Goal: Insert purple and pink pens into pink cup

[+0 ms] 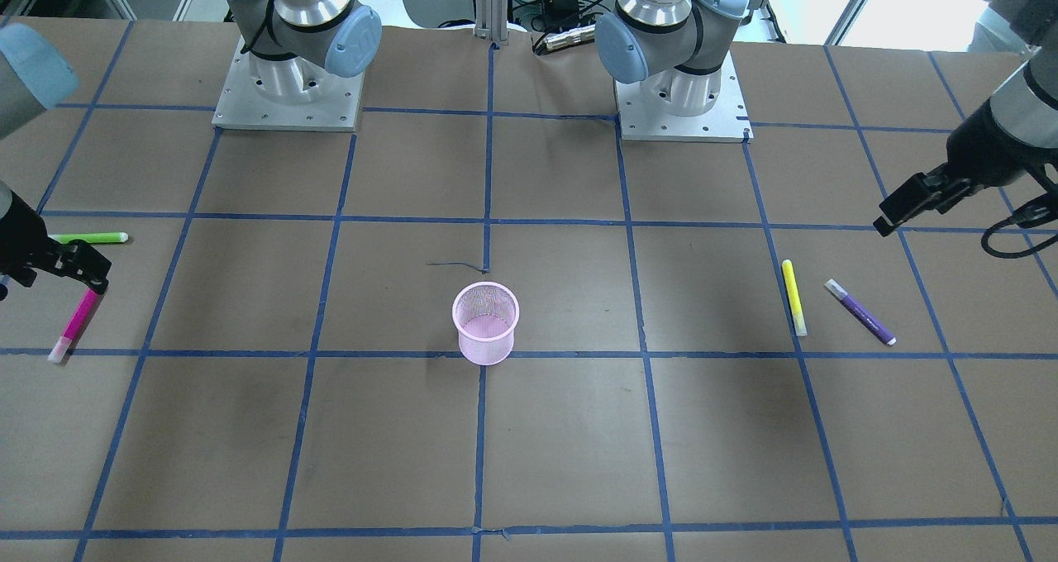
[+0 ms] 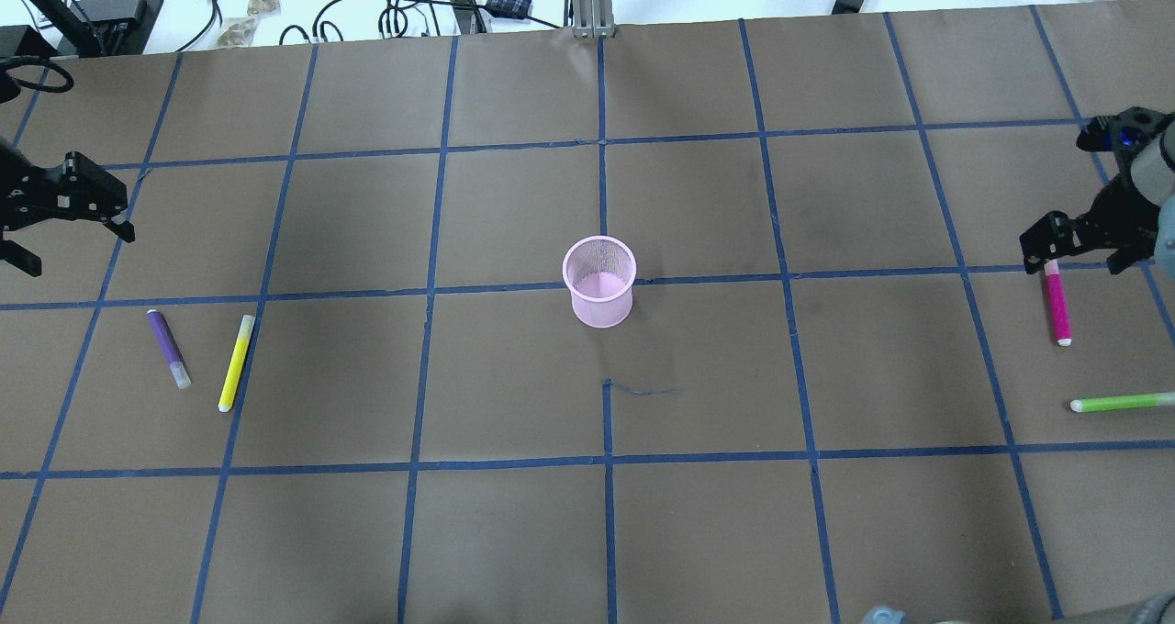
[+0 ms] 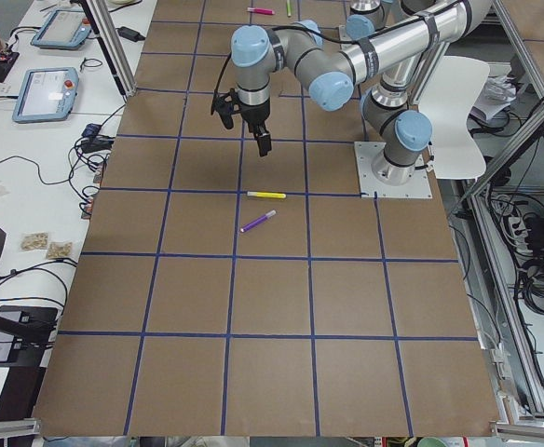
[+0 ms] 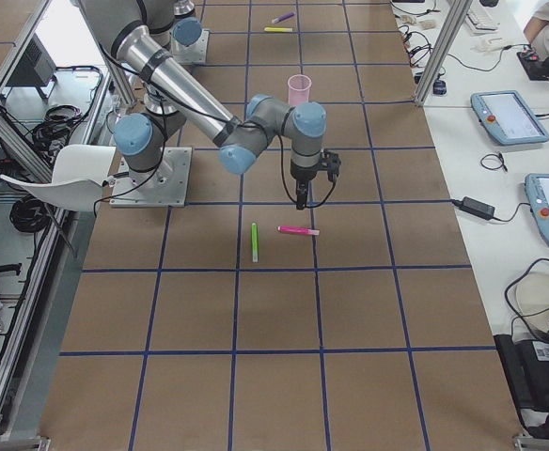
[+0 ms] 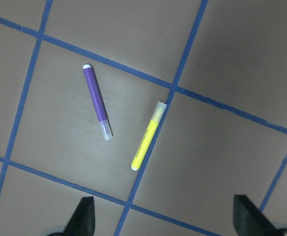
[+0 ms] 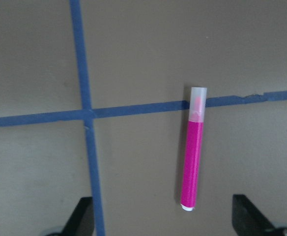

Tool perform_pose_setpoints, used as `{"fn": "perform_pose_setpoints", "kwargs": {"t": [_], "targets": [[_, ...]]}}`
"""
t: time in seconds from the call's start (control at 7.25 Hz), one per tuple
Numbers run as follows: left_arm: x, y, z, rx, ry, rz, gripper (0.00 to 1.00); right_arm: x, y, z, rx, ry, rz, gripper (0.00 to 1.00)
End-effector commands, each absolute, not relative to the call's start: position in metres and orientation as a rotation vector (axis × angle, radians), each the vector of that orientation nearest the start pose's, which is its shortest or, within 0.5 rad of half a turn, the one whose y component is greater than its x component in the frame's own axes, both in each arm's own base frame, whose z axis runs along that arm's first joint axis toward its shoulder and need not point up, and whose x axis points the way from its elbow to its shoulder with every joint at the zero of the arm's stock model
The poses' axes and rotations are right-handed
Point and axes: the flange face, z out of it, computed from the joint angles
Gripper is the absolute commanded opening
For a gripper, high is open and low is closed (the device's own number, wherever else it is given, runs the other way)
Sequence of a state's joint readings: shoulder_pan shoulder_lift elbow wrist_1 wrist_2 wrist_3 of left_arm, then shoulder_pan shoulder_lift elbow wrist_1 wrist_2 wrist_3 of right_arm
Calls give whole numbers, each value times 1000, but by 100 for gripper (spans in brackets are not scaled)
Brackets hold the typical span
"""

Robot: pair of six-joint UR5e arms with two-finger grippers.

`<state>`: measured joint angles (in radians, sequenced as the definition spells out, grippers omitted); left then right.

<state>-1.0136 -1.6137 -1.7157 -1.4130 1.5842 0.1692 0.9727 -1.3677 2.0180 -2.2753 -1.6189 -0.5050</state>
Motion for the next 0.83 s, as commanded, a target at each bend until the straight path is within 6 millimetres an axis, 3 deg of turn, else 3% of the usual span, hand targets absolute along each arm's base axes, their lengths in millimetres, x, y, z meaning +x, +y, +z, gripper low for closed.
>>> {"fn": "perform_pose_setpoints", "kwargs": {"t": [0.0, 0.41, 0.69], "targets": [[216, -499, 360, -621, 3047, -26, 100, -197, -454, 205, 170, 3228, -62, 100], [233, -511, 294, -606, 3059, 4, 100, -207, -460, 184, 184, 3202, -42, 98], [240, -519, 267, -630, 3059, 14, 100, -207, -460, 182, 188, 3200, -38, 86]]}}
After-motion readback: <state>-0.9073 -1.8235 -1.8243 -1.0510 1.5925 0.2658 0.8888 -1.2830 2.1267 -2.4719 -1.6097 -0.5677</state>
